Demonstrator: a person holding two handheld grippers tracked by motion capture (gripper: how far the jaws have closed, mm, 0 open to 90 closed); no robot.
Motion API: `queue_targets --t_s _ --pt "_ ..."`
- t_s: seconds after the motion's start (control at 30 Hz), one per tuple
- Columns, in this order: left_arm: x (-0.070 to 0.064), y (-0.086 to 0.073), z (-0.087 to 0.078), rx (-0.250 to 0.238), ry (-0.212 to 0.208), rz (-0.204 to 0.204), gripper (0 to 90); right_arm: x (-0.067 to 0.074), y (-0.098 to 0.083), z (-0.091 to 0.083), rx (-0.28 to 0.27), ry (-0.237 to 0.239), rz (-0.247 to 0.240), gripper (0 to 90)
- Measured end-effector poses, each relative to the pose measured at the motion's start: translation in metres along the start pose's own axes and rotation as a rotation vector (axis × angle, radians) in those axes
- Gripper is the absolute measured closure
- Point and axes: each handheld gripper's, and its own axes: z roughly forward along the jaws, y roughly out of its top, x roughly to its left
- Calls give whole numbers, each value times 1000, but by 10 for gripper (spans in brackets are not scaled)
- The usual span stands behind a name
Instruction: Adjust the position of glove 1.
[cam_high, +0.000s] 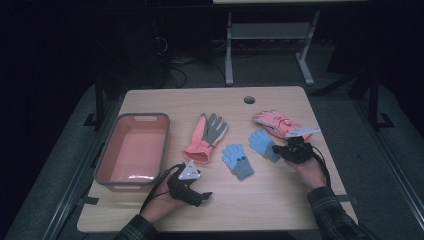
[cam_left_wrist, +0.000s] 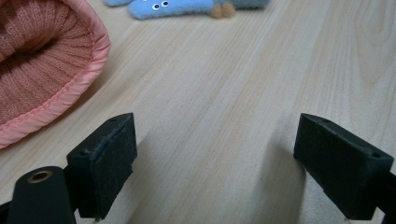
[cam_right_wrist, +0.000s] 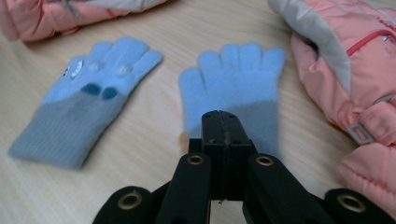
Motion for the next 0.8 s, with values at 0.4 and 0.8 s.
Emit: queue_targets --t_s 0.4,0.8 --pt "1 0 0 5 5 3 128 -18 2 21 47 -8 7 899" --pt "0 -1 -1 0 9 -7 128 -18 -1 19 85 15 14 899"
